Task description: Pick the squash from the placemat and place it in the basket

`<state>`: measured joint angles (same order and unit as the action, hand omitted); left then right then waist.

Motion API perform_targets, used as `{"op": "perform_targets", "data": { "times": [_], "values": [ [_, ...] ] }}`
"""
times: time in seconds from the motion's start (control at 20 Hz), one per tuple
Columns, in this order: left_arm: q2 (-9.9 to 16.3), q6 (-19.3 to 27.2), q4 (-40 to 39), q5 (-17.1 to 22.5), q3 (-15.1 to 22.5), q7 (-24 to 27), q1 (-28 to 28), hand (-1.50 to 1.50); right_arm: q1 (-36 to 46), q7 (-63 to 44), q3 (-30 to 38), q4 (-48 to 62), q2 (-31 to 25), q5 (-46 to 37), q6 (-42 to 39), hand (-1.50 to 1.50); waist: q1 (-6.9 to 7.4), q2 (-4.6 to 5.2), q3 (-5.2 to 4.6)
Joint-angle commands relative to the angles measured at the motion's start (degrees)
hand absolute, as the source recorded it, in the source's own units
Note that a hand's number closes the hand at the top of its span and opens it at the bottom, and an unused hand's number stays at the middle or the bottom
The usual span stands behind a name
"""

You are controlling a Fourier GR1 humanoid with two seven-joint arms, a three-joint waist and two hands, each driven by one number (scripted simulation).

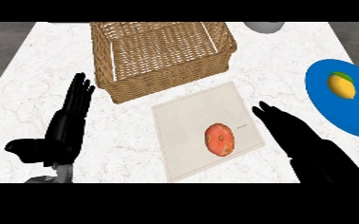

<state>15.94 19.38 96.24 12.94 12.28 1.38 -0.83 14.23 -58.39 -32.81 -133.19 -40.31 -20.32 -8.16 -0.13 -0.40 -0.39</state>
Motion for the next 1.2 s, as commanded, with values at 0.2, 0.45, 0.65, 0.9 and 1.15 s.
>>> {"op": "perform_targets", "data": {
  "times": [0.2,0.45,0.65,0.9,1.15],
  "values": [
    [-0.31,-0.92,-0.96,0.46,-1.67,-2.61,-4.32,0.00,11.54,-19.58,-3.77,0.00,5.88,4.22,-8.28,-1.50,0.27,0.21,0.20],
    [-1.17,-0.69,1.22,-0.77,-0.10,-0.50,0.32,0.00,14.31,-22.34,-6.50,5.70,7.91,3.33,-7.99,-1.50,0.94,0.07,0.18],
    [-0.48,-2.01,2.76,0.03,-1.34,-0.73,1.76,0.00,12.87,-19.68,-7.55,9.53,10.72,0.20,-6.19,-1.50,0.83,0.21,0.29],
    [0.25,-3.98,0.27,0.55,-4.16,-0.15,1.06,0.00,6.84,-13.71,-9.90,11.28,12.78,-6.55,-3.92,-1.50,0.18,0.29,0.36],
    [-3.54,-2.36,-3.03,-2.60,-3.00,-1.46,-4.12,0.00,3.58,-6.24,-9.08,15.82,16.66,-10.86,-4.31,-1.50,-0.02,0.38,0.38]
  ]
}}
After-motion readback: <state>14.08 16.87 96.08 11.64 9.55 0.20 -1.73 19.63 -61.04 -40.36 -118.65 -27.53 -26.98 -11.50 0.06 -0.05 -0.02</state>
